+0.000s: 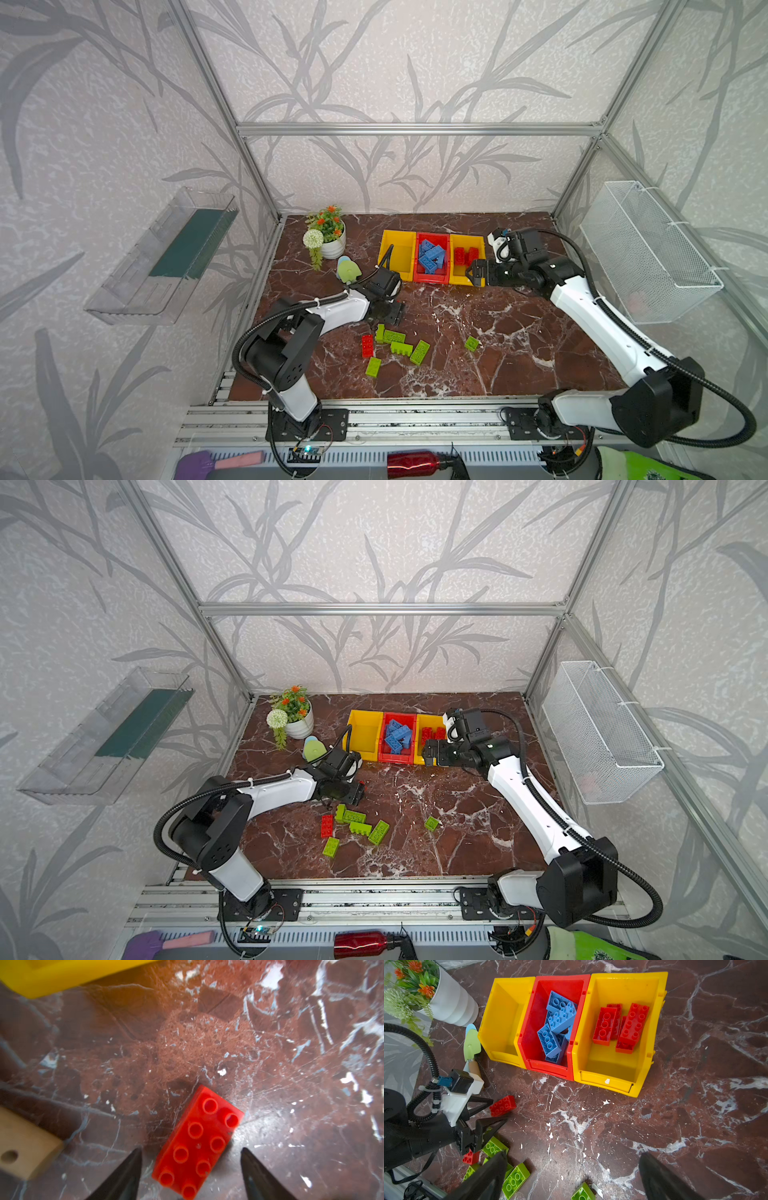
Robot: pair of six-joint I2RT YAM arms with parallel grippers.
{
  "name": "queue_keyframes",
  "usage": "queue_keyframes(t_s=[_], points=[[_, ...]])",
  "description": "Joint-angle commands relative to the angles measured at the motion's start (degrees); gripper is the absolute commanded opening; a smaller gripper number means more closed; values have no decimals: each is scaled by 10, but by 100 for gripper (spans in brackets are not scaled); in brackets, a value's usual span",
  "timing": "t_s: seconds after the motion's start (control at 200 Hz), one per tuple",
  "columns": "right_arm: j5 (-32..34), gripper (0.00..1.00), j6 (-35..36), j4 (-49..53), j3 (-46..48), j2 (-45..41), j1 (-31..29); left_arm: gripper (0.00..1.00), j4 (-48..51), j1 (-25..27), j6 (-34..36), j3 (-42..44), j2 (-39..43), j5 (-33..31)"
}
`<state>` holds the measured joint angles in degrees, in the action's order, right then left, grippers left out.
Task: Sort the legos into containers by color
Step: 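Lower the left gripper onto the red brick and grasp it, then carry the red brick with the left gripper over the yellow bin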
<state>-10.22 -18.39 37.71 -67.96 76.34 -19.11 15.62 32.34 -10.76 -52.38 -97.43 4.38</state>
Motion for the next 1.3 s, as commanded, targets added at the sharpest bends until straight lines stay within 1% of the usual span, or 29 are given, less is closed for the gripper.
queue_keyframes(t_s=[0.0,0.095,0.155,0.27,0.375,0.5,0.6,0.71,0.82,0.965,1.115,1.299], points=[[-8,99,-2,3,5,-18,2,60,6,-4,15,-16,-12,23],[-6,99,-3,3,9,-25,2,38,8,-4,6,-17,-13,26],[-5,99,-5,2,12,-31,3,30,13,-4,-1,-19,-11,22],[-8,99,-9,-2,22,-45,3,29,29,-3,-12,-31,-15,16],[-6,99,-11,0,34,-62,3,26,53,-2,-26,-57,-16,12],[0,99,-17,2,60,-98,3,26,83,6,-40,-94,-5,9],[12,99,-27,0,95,-142,3,26,106,14,-43,-141,0,23],[20,99,-46,-11,146,-190,3,26,137,29,-52,-218,-15,28],[23,99,-68,-16,191,-239,3,27,174,44,-68,-319,-57,26],[33,99,-83,-10,221,-292,4,27,210,60,-102,-456,-141,27],[55,99,-82,6,225,-328,6,27,192,73,-152,-553,-220,82],[69,99,-78,21,219,-347,8,27,194,89,-199,-686,-324,109]])
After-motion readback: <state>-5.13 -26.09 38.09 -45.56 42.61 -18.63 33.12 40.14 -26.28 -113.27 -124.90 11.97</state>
